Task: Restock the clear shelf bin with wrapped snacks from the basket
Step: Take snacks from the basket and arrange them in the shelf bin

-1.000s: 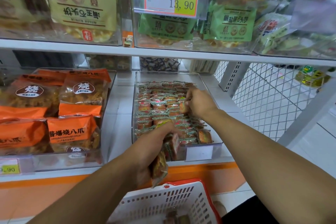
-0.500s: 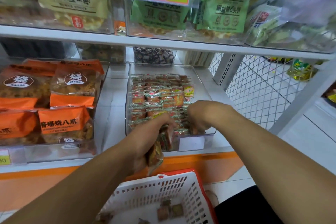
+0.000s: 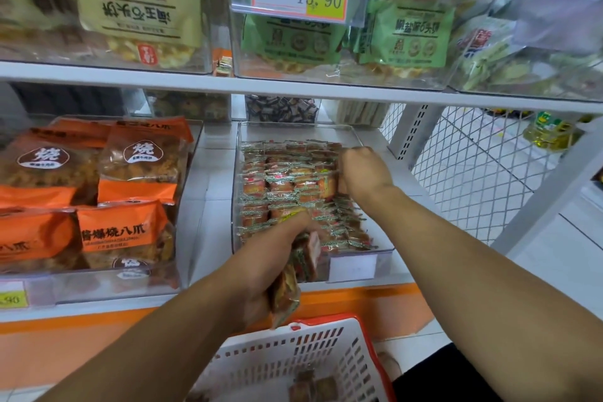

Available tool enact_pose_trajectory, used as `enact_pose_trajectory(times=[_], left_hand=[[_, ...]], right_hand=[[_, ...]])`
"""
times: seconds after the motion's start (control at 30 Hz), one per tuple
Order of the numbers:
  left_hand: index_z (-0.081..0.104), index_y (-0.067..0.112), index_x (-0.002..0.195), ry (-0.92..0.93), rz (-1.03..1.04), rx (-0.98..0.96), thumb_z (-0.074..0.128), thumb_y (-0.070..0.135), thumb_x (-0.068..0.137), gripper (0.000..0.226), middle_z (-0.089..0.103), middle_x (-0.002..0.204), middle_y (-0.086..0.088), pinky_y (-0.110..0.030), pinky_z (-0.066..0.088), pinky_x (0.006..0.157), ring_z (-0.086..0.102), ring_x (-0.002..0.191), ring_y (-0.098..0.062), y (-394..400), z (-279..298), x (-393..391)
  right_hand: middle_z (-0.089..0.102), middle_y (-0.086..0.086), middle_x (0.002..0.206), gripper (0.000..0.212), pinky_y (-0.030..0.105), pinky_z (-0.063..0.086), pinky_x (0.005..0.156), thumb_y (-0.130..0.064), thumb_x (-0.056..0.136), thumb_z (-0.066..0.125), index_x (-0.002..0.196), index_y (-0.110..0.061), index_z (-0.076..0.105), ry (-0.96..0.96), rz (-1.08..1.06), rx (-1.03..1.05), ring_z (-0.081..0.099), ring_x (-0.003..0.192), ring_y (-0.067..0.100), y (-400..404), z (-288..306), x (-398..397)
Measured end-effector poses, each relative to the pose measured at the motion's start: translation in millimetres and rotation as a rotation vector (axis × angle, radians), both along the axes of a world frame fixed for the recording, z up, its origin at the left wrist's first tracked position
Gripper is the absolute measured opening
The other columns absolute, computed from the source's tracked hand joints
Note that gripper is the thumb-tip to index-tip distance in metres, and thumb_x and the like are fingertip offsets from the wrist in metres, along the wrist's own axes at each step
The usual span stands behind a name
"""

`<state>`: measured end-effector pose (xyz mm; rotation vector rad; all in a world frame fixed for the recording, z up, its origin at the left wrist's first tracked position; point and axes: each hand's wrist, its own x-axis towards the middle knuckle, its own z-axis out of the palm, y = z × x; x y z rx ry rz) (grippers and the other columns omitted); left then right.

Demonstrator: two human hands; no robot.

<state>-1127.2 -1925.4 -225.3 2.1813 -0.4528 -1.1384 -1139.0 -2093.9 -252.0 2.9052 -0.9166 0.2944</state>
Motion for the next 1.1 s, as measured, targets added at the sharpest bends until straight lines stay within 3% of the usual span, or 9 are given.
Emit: enact_pose_trajectory(times=[0.1,0.57,0.6,0.67,0.73,0.77,0.87,1.0,1.1], left_hand=[[0.015,-0.002,0.154,-0.031,-0.092,0.009,0.047,0.009,0.103,0.061,0.027,0.160,-0.022,-0.028,0.030,0.107,0.031,0.146,-0.034,-6.7,-1.7,9.9],[0.026,-0.005,0.151,-0.018,-0.040,-0.265,0.050,0.013,0.102,0.057,0.038,0.155,-0.022,-0.022,0.023,0.112,0.039,0.142,-0.034,21.2,-35.1,19.7],[0.033,-0.006,0.148,0.039,-0.037,-0.301,0.052,0.013,0.101,0.054,0.049,0.146,-0.020,-0.017,0.032,0.107,0.048,0.134,-0.033,25.3,-40.9,24.7],[0.046,-0.007,0.142,0.141,0.000,-0.294,0.056,0.013,0.100,0.048,0.067,0.113,-0.011,-0.008,0.051,0.061,0.066,0.100,-0.026,35.1,-32.1,21.8],[0.062,0.002,0.132,0.173,0.041,-0.327,0.064,0.020,0.096,0.041,0.068,0.083,-0.005,-0.012,0.039,0.035,0.066,0.067,-0.017,46.4,-28.4,18.1],[0.073,0.012,0.119,0.224,0.093,-0.384,0.070,0.030,0.090,0.034,0.069,0.073,-0.006,-0.012,0.043,0.038,0.065,0.056,-0.016,54.8,-28.3,14.1],[0.079,0.031,0.087,0.291,0.144,-0.572,0.077,0.053,0.066,0.032,0.078,0.082,-0.002,-0.030,0.056,0.065,0.074,0.069,-0.014,74.6,-29.5,3.1],[0.074,0.037,0.097,0.249,0.117,-0.609,0.080,0.049,0.074,0.027,0.079,0.097,0.007,-0.039,0.056,0.092,0.073,0.098,-0.016,74.9,-28.5,-2.5],[0.076,0.033,0.105,0.306,0.066,-0.653,0.082,0.042,0.077,0.031,0.079,0.097,0.009,-0.025,0.057,0.075,0.073,0.089,-0.006,77.4,-25.7,-7.2]], right_hand=[[0.060,0.022,0.113,0.043,0.042,0.049,0.079,0.019,0.079,0.053,0.117,0.001,0.059,-0.007,0.004,-0.042,0.056,0.108,0.038,-1.0,-10.1,3.8],[0.056,0.019,0.129,0.045,0.040,0.041,0.100,0.009,0.088,0.049,0.130,-0.005,0.052,0.101,0.007,-0.113,0.048,0.121,0.036,15.0,-15.5,-1.0],[0.052,0.020,0.131,0.048,0.042,0.042,0.101,0.010,0.087,0.051,0.133,-0.005,0.051,0.067,0.016,-0.085,0.047,0.122,0.037,17.3,-10.5,-2.4],[0.054,0.018,0.128,0.049,0.044,0.049,0.097,0.008,0.087,0.056,0.133,-0.008,0.054,-0.068,0.066,-0.020,0.053,0.118,0.036,23.2,4.2,-4.2],[0.068,0.006,0.109,0.028,0.037,0.055,0.081,-0.012,0.092,0.062,0.120,-0.018,0.064,-0.280,0.138,0.196,0.066,0.099,0.026,38.2,21.7,-10.2],[0.071,-0.002,0.093,0.016,0.033,0.055,0.071,-0.031,0.094,0.063,0.108,-0.024,0.068,-0.342,0.168,0.400,0.069,0.085,0.019,49.1,29.4,-16.8],[0.069,-0.007,0.068,0.042,0.028,0.048,0.053,-0.069,0.080,0.063,0.082,-0.028,0.070,-0.245,0.243,0.983,0.064,0.058,0.009,81.7,43.1,-43.4],[0.072,-0.004,0.075,0.018,0.019,0.048,0.051,-0.032,0.082,0.078,0.093,-0.018,0.075,-0.207,0.305,1.294,0.064,0.063,0.006,93.4,38.6,-61.4],[0.073,0.007,0.084,0.023,0.031,0.060,0.068,-0.013,0.077,0.076,0.097,-0.008,0.067,-0.325,0.265,1.588,0.068,0.078,0.020,90.1,37.5,-65.5]])
